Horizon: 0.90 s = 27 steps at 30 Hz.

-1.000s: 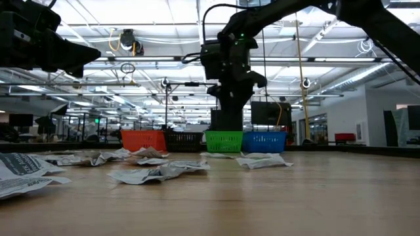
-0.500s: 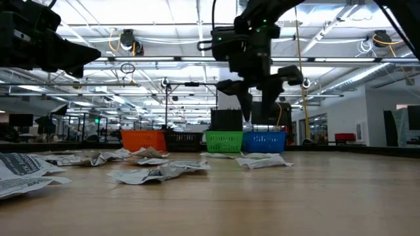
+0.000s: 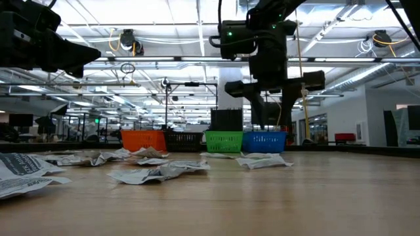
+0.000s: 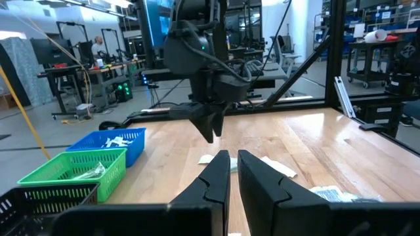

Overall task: Pick & Place First Aid Supplies
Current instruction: Put the green bandage into the green bin

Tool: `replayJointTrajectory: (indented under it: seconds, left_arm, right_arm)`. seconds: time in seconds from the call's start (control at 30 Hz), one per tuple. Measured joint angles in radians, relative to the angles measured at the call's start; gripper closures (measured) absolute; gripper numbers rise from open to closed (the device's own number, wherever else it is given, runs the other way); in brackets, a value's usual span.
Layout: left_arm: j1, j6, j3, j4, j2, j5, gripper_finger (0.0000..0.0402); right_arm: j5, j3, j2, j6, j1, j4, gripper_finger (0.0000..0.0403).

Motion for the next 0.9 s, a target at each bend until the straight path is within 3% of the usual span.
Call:
replayJointTrajectory:
  seconds: [0.33, 0.7, 0.9]
  left_arm:
    - [0.000, 0.000, 0.000, 0.000, 0.000, 0.000, 0.0364]
    - [0.000, 0.000, 0.000, 0.000, 0.000, 0.000, 0.0364]
    - [0.000, 0.000, 0.000, 0.000, 0.000, 0.000, 0.0364]
  right_arm:
    - [-0.001, -0.122, 0.001, -0.007, 0.001, 0.227, 0.0246]
    - [-0.006, -0.252, -0.002, -0.007, 0.002, 0.364, 0.0248]
    - [-0.009, -0.259, -0.003, -0.007, 0.002, 0.360, 0.0314]
